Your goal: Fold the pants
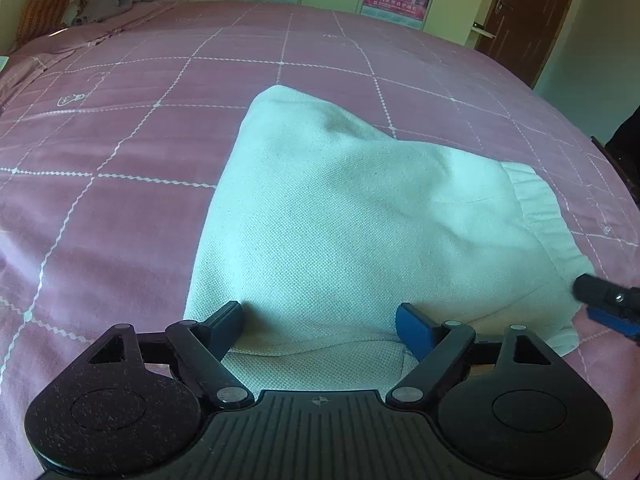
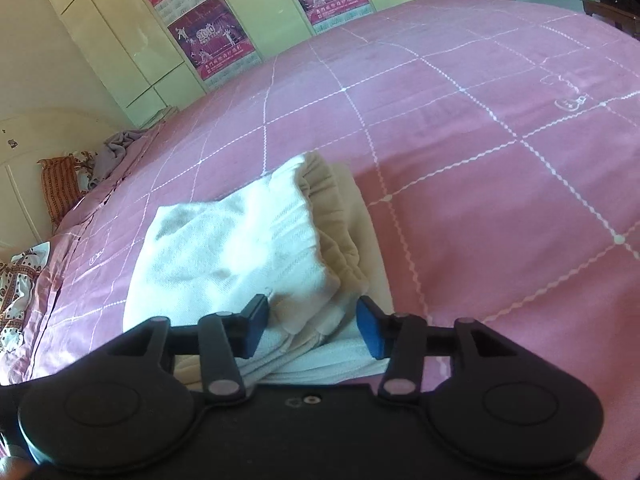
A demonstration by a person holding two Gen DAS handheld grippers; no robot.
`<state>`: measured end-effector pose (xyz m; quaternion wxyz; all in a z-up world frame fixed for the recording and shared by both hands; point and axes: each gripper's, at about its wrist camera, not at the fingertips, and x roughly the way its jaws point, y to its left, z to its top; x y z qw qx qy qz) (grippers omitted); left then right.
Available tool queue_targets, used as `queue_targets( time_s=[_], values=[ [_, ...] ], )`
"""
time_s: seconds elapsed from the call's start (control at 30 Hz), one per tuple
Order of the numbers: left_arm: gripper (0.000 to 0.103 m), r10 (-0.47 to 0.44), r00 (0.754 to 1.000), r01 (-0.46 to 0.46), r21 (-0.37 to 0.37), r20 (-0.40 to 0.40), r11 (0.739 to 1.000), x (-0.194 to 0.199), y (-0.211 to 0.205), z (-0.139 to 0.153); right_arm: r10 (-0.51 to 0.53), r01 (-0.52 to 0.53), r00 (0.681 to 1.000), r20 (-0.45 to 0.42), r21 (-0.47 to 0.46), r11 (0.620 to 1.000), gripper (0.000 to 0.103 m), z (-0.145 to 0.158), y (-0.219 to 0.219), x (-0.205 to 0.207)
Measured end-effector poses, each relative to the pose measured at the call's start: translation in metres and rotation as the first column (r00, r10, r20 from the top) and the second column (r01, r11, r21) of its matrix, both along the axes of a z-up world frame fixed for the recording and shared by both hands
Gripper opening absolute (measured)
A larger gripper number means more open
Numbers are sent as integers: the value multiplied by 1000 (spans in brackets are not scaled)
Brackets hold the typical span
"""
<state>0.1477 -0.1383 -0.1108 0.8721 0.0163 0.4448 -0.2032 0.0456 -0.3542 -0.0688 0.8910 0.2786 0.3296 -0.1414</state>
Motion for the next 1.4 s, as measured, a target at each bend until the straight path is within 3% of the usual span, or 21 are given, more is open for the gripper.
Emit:
queue_targets(
  time_s=[0.13, 0.27, 0.4, 0.6, 0.7, 0.93, 1.13, 1.23, 1.4],
  values=[
    [84, 5, 1000, -5, 7, 5, 1000, -3, -3, 1, -12, 22, 995, 95, -107, 994, 59, 30, 5, -8],
    [84, 9, 1000, -9, 12, 5, 1000, -4, -4, 2, 105, -79, 987, 121, -203, 976, 50, 52, 26, 13],
    [84, 11, 1000, -12, 12, 6, 1000, -4, -4, 3, 171, -148, 981, 88, -219, 964, 44, 49, 41, 36],
    [84, -1, 1000, 1, 8, 19, 1000, -8, -6, 3, 164, -167, 986, -33, -246, 955, 39, 23, 34, 41],
    [86, -23, 999, 23, 18, 32, 1000, -11, -11, 2, 146, -172, 983, -115, -272, 947, 17, 1, 23, 31],
    [91, -61, 997, 59, 33, 56, 998, -21, -17, -2, 164, -215, 972, -166, -364, 906, 21, -9, 29, 29],
    [93, -75, 996, 73, 39, 54, 997, -17, -19, 7, 148, -203, 972, -183, -332, 921, 22, -7, 24, 34],
    [93, -90, 992, 89, 11, 92, 996, -16, -15, 23, 139, -166, 984, -112, -298, 940, 23, 14, 19, 30],
    [93, -67, 988, 68, -1, 140, 998, 3, -21, 43, 186, -188, 982, -39, -359, 914, 24, 39, 30, 46]
  ],
)
